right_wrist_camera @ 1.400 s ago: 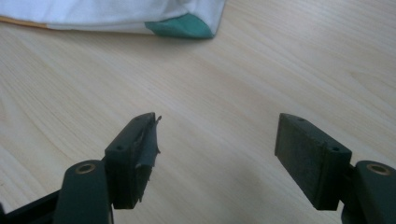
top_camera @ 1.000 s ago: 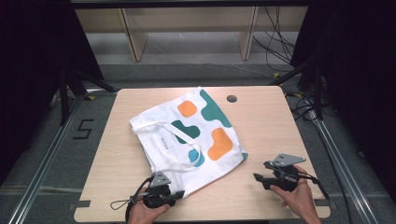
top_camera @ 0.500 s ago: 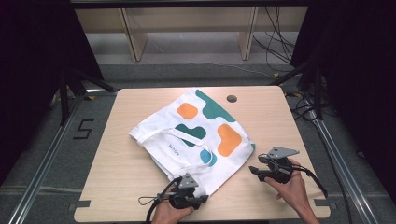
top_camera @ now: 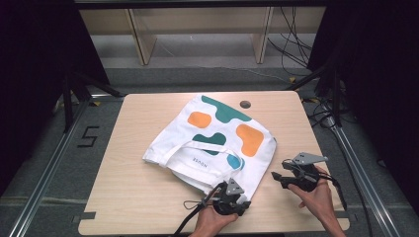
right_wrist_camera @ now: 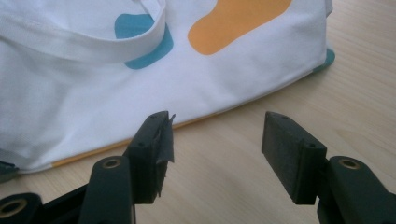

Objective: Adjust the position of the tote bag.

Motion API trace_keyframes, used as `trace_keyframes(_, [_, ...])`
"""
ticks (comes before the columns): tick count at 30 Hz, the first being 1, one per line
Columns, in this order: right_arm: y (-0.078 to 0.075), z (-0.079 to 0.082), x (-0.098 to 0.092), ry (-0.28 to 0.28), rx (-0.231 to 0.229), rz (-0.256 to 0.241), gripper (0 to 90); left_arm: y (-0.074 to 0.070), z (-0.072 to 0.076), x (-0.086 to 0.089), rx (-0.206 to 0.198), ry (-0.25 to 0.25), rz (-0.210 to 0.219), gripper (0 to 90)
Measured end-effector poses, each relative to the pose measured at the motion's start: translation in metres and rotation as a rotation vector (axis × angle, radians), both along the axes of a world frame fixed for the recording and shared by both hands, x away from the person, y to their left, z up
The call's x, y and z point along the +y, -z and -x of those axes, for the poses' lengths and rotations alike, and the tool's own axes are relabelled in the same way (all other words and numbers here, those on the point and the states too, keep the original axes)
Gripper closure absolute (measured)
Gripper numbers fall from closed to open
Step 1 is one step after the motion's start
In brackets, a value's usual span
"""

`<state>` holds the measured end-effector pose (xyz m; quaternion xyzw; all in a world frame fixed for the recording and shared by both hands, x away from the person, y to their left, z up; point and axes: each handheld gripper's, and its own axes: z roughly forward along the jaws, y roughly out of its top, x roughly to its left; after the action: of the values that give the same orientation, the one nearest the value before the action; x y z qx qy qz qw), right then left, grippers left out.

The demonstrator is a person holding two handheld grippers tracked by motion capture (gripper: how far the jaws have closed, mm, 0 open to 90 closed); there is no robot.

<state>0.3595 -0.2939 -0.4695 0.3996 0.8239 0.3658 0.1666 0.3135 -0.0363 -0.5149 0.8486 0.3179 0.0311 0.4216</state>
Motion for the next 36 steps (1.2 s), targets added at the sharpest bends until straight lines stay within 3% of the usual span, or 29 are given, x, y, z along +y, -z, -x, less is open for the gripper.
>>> trace_keyframes(1, [0.001, 0.000, 0.000, 0.016, -0.003, -0.010, 42.9, 0.000, -0.001, -0.004, 0.008, -0.006, 0.028, 73.0])
trace_keyframes(4, [0.002, -0.002, -0.003, -0.002, 0.004, -0.012, 42.6, -0.001, -0.002, -0.011, 0.008, 0.010, 0.027, 69.9])
trace_keyframes(5, [0.002, 0.001, 0.000, 0.035, 0.022, -0.024, 42.3, -0.002, -0.001, -0.009, 0.010, 0.042, 0.003, 65.7])
trace_keyframes(7, [0.002, 0.000, -0.002, 0.008, 0.008, -0.004, 42.4, -0.007, 0.006, -0.005, 0.039, 0.085, -0.010, 51.1])
trace_keyframes(9, [0.003, 0.000, -0.002, -0.004, 0.002, 0.002, 42.3, -0.015, 0.013, 0.005, 0.056, 0.096, -0.004, 40.8])
trace_keyframes(10, [0.002, 0.003, 0.000, 0.018, 0.018, -0.011, 42.2, -0.020, 0.017, 0.013, 0.053, 0.108, -0.004, 37.2])
trace_keyframes(11, [0.003, 0.002, -0.001, 0.003, 0.001, 0.002, 42.2, -0.027, 0.022, 0.021, 0.046, 0.112, 0.001, 35.9])
trace_keyframes(12, [0.002, 0.004, 0.001, 0.007, 0.020, -0.007, 42.2, -0.033, 0.025, 0.030, 0.032, 0.118, 0.007, 34.0])
trace_keyframes(14, [0.003, 0.004, 0.002, -0.022, 0.010, -0.011, 41.7, -0.042, 0.030, 0.053, 0.021, 0.096, 0.019, 31.3])
trace_keyframes(16, [0.002, 0.007, 0.007, -0.031, 0.023, 0.002, 40.5, -0.051, 0.032, 0.078, -0.004, 0.050, 0.043, 31.4])
trace_keyframes(19, [-0.001, 0.013, 0.020, -0.069, 0.018, -0.023, 39.6, -0.058, 0.026, 0.120, -0.024, -0.064, 0.070, 31.6])
trace_keyframes(21, [-0.002, 0.016, 0.027, -0.101, 0.018, -0.011, 38.4, -0.060, 0.019, 0.146, -0.057, -0.138, 0.055, 31.5])
trace_keyframes(23, [-0.004, 0.020, 0.036, -0.142, 0.007, -0.016, 37.8, -0.060, 0.012, 0.170, -0.091, -0.193, 0.009, 31.2])
trace_keyframes(25, [-0.006, 0.026, 0.046, -0.163, 0.002, -0.009, 37.3, -0.058, 0.003, 0.193, -0.097, -0.262, -0.001, 30.5])
trace_keyframes(26, [-0.006, 0.029, 0.052, -0.186, 0.010, -0.020, 37.1, -0.057, 0.001, 0.201, -0.107, -0.282, -0.026, 30.5])
trace_keyframes(27, [-0.007, 0.030, 0.055, -0.202, 0.023, -0.022, 37.0, -0.055, -0.003, 0.210, -0.111, -0.314, -0.019, 30.4])
trace_keyframes(28, [-0.007, 0.034, 0.062, -0.200, 0.058, -0.042, 36.7, -0.053, -0.008, 0.219, -0.100, -0.333, -0.035, 30.1])
trace_keyframes(29, [-0.006, 0.034, 0.066, -0.226, 0.040, -0.047, 36.2, -0.050, -0.012, 0.228, -0.097, -0.373, -0.041, 29.8])
trace_keyframes(31, [-0.007, 0.040, 0.078, -0.265, 0.046, -0.045, 33.9, -0.046, -0.016, 0.240, -0.098, -0.421, -0.072, 28.9])
trace_keyframes(33, [-0.008, 0.045, 0.088, -0.296, 0.047, -0.027, 32.5, -0.045, -0.019, 0.247, -0.091, -0.420, -0.103, 28.7])
trace_keyframes(34, [-0.008, 0.046, 0.091, -0.308, 0.043, -0.025, 32.5, -0.042, -0.021, 0.249, -0.092, -0.452, -0.095, 28.5])
trace_keyframes(36, [-0.005, 0.051, 0.101, -0.325, 0.039, 0.011, 32.4, -0.039, -0.024, 0.256, -0.080, -0.466, -0.114, 27.8])
